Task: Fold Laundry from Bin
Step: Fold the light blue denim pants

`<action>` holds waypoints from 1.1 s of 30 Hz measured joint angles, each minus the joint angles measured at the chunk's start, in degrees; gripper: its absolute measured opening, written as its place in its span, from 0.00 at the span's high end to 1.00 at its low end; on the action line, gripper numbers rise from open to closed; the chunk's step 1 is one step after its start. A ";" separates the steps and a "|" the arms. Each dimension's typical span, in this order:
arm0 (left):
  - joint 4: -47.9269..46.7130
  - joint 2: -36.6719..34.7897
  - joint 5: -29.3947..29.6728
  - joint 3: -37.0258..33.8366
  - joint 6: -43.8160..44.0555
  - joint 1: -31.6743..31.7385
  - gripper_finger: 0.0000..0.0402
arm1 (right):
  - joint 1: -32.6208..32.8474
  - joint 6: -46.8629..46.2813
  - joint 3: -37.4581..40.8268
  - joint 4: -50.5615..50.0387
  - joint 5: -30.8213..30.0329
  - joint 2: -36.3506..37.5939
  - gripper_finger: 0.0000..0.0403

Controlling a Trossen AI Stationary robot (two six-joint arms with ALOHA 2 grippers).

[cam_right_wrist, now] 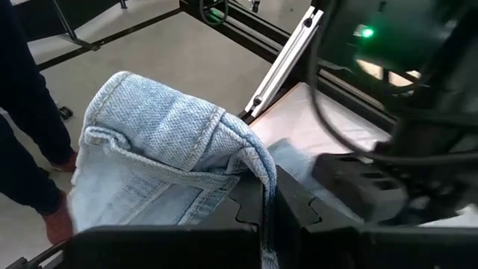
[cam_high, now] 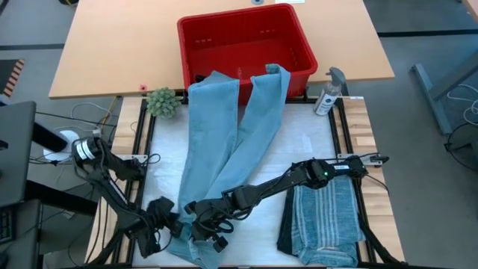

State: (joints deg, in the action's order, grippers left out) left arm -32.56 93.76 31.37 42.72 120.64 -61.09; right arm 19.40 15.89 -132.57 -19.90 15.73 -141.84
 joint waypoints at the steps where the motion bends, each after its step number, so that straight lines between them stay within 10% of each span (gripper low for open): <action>1: 2.74 0.88 0.62 0.10 -1.19 0.57 1.00 | 0.00 0.00 0.00 0.00 0.01 0.00 0.91; 18: 9.18 2.82 3.45 -0.05 -5.36 3.42 1.00 | -0.02 -2.07 0.07 6.87 0.06 0.02 0.87; 33: 9.22 2.86 3.99 -0.09 -6.36 3.44 1.00 | -0.11 -7.78 0.04 3.78 -2.86 0.02 0.41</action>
State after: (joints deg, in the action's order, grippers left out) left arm -23.33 96.62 35.35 42.63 114.28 -57.65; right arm 19.29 8.11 -132.53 -16.12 12.88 -141.82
